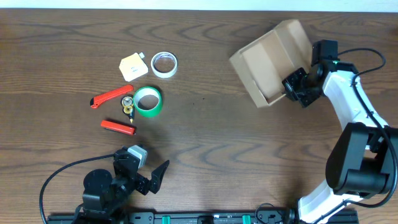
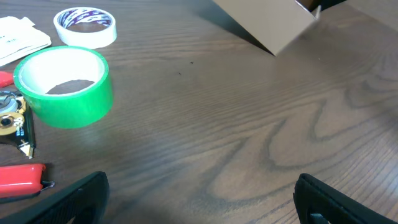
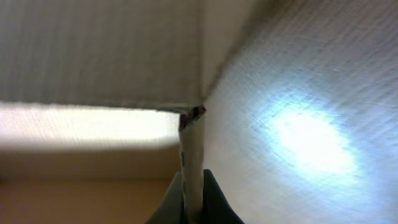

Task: Pack container
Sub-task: 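Drag the box leftward with the right gripper to table center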

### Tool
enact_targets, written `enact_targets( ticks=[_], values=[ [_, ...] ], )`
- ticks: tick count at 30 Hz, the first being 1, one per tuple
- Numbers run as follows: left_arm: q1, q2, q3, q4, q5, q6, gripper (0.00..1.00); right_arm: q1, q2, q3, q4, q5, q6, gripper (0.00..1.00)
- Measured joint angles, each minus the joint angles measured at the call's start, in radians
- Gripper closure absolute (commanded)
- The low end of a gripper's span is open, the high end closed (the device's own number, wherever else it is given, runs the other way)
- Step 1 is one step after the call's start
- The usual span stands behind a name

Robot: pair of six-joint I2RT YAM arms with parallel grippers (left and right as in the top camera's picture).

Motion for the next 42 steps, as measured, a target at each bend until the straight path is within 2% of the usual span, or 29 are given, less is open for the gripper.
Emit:
enact_targets(
  ticks=[7, 15, 21, 34, 35, 36, 37, 38, 40, 42],
  values=[
    [0.000, 0.000, 0.000, 0.000, 0.000, 0.000, 0.05, 0.046, -0.006, 0.125, -0.135, 0.019, -0.291, 0.99],
    [0.000, 0.000, 0.000, 0.000, 0.000, 0.000, 0.05, 0.306, -0.008, 0.214, -0.151, 0.120, -0.511, 0.99],
    [0.000, 0.000, 0.000, 0.000, 0.000, 0.000, 0.05, 0.413, 0.002, 0.214, -0.157, 0.177, -0.554, 0.99],
    [0.000, 0.000, 0.000, 0.000, 0.000, 0.000, 0.05, 0.418, 0.085, 0.214, -0.154, 0.220, -0.472, 0.98],
    [0.000, 0.000, 0.000, 0.000, 0.000, 0.000, 0.05, 0.418, 0.091, 0.214, -0.155, 0.220, -0.470, 0.93],
    [0.000, 0.000, 0.000, 0.000, 0.000, 0.000, 0.05, 0.418, 0.094, 0.214, -0.154, 0.220, -0.467, 0.80],
    [0.000, 0.000, 0.000, 0.000, 0.000, 0.000, 0.05, 0.418, 0.096, 0.214, -0.152, 0.220, -0.461, 0.59],
    [0.000, 0.000, 0.000, 0.000, 0.000, 0.000, 0.05, 0.418, 0.097, 0.215, -0.148, 0.220, -0.455, 0.44],
    [0.000, 0.000, 0.000, 0.000, 0.000, 0.000, 0.05, 0.418, 0.097, 0.218, -0.141, 0.220, -0.459, 0.24],
    [0.000, 0.000, 0.000, 0.000, 0.000, 0.000, 0.05, 0.418, 0.097, 0.222, -0.133, 0.220, -0.459, 0.15]
  ],
)
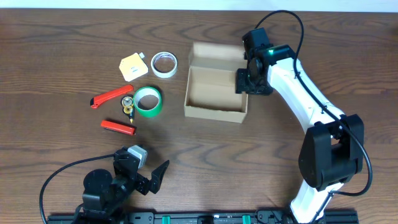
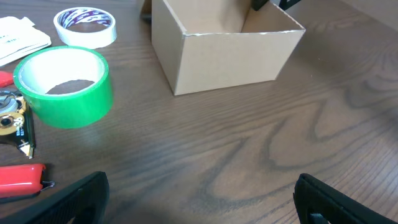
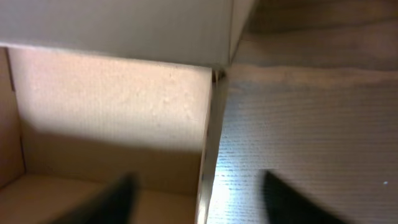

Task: Pack container
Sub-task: 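Drag the box leftward with the right gripper to table center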

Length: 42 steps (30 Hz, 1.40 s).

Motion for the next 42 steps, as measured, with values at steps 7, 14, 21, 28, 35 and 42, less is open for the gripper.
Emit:
enact_targets(
  ticks=[7, 14, 21, 28, 35, 42],
  values=[
    [0.000, 0.000, 0.000, 0.000, 0.000, 0.000, 0.05, 0.000, 0.002, 0.046, -0.031, -0.017, -0.015, 0.09],
    [0.000, 0.000, 0.000, 0.000, 0.000, 0.000, 0.05, -0.011, 0.003, 0.140, -0.093, -0.023, -0.054, 0.20],
    [0.000, 0.000, 0.000, 0.000, 0.000, 0.000, 0.05, -0.013, 0.004, 0.140, -0.140, -0.023, -0.032, 0.26],
    [0.000, 0.000, 0.000, 0.000, 0.000, 0.000, 0.05, -0.004, 0.063, 0.140, -0.143, -0.036, -0.008, 0.34],
    [0.000, 0.000, 0.000, 0.000, 0.000, 0.000, 0.05, 0.014, 0.151, 0.137, -0.122, -0.046, -0.006, 0.60],
    [0.000, 0.000, 0.000, 0.000, 0.000, 0.000, 0.04, 0.014, 0.154, 0.136, -0.075, -0.045, -0.026, 0.73]
  ],
)
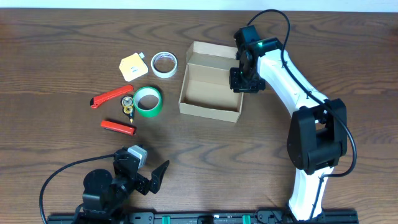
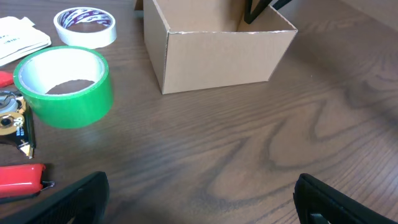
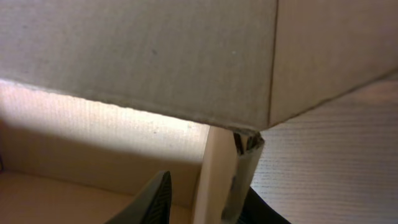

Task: Pack container
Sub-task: 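Drag the box leftward with the right gripper to table center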

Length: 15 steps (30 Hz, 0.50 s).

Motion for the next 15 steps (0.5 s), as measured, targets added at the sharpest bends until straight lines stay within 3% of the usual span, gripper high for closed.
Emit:
enact_targets(
  ticks=[15],
  values=[
    [0.000, 0.000, 0.000, 0.000, 0.000, 0.000, 0.05, 0.000, 0.000, 0.000, 0.008, 0.091, -0.128, 0.85]
  ],
)
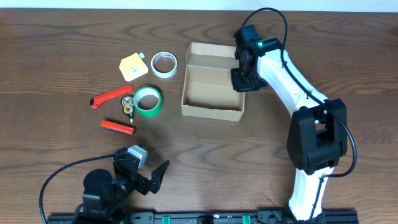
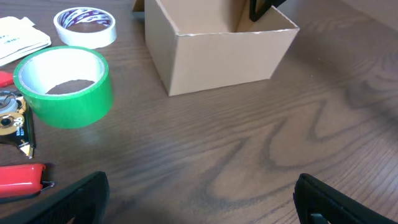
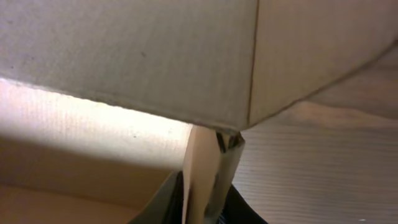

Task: Pack container
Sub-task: 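Drag the box leftward with the right gripper to table center, then release the box and retract the right gripper to the right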

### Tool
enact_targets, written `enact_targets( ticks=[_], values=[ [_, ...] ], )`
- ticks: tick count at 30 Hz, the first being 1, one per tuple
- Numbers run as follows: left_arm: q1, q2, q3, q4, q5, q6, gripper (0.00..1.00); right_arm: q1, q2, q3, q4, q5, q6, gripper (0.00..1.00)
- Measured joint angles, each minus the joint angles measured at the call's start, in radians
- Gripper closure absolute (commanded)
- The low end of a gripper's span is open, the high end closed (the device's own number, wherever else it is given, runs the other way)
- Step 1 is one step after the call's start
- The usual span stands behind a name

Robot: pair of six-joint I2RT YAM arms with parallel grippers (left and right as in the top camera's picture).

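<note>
The open cardboard box (image 1: pixel 211 113) stands upright at the middle of the table, nothing showing inside it. My right gripper (image 1: pixel 241 74) is shut on its right wall; in the wrist view the jaws (image 3: pixel 205 202) pinch that wall near the corner. A green tape roll (image 1: pixel 148 101), a white tape roll (image 1: pixel 165 64), a yellow-white packet (image 1: pixel 133 66), a red cutter (image 1: pixel 112 96), a red stick (image 1: pixel 118 127) and a small gold piece (image 1: pixel 128 107) lie left of the box. My left gripper (image 2: pixel 199 205) hangs open and empty near the front edge.
The right arm reaches in from the right side, over the table behind the box. In the left wrist view the box (image 2: pixel 217 53) stands beyond the green roll (image 2: pixel 62 87). Bare wood lies between the left gripper and the box.
The box has shifted a little to the right. The right jaws, which stood apart on either side of the wall, now pinch it tightly. The left arm is unchanged.
The right gripper first held the box tilted at the far right of the table. Then the box stood upright at the middle with the jaws wide open by its right wall. The jaws then narrowed around that wall and now grip it.
</note>
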Motion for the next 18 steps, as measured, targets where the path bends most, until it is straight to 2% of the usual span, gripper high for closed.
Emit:
enact_targets(
  ticks=[10, 11, 13, 15, 18],
  values=[
    [0.000, 0.000, 0.000, 0.000, 0.000, 0.000, 0.05, 0.000, 0.000, 0.000, -0.002, 0.072, -0.048, 0.85],
    [0.000, 0.000, 0.000, 0.000, 0.000, 0.000, 0.05, 0.000, 0.000, 0.000, -0.003, 0.076, -0.050, 0.83],
    [0.000, 0.000, 0.000, 0.000, 0.000, 0.000, 0.05, 0.000, 0.000, 0.000, -0.005, 0.087, -0.053, 0.67],
    [0.000, 0.000, 0.000, 0.000, 0.000, 0.000, 0.05, 0.000, 0.000, 0.000, -0.007, 0.090, -0.061, 0.57],
    [0.000, 0.000, 0.000, 0.000, 0.000, 0.000, 0.05, 0.000, 0.000, 0.000, -0.008, 0.081, -0.065, 0.51]
  ],
)
